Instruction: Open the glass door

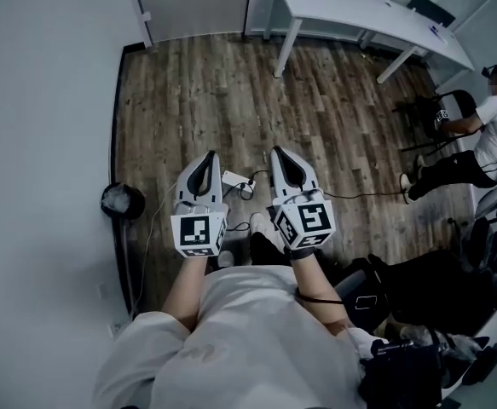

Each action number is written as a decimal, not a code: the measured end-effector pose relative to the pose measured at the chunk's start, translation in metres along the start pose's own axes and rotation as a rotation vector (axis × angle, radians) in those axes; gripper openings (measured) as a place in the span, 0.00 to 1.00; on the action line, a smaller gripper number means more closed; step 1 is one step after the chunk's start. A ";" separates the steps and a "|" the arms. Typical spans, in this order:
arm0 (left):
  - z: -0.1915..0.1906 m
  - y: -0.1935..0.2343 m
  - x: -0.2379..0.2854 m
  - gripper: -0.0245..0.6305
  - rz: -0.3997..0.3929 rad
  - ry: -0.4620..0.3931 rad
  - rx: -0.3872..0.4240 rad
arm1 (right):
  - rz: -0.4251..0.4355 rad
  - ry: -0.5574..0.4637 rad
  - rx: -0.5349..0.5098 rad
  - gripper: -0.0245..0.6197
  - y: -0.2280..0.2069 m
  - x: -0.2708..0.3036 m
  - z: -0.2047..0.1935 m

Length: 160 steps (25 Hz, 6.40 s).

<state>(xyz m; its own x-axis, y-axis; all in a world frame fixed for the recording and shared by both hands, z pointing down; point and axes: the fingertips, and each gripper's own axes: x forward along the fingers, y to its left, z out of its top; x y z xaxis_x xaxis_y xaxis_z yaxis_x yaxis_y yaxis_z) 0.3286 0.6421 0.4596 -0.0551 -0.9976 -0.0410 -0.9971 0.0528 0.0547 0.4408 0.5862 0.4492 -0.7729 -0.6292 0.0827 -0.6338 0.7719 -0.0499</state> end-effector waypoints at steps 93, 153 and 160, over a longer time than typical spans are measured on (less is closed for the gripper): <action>0.021 0.335 0.902 0.04 -0.140 0.008 0.018 | -0.038 0.028 0.019 0.04 -0.398 0.863 0.104; -0.091 0.513 1.450 0.23 -0.587 0.370 0.379 | -0.208 0.044 0.031 0.04 -0.653 1.300 0.131; -0.114 0.513 1.470 0.24 -0.654 0.438 0.569 | -0.208 0.053 0.026 0.04 -0.657 1.301 0.131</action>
<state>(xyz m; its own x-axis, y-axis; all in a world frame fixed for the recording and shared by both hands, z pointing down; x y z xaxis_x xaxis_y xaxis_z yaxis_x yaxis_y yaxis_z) -0.2582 -0.8028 0.5407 0.4290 -0.7593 0.4893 -0.7064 -0.6196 -0.3421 -0.1529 -0.7511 0.4588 -0.6227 -0.7686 0.1465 -0.7808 0.6227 -0.0513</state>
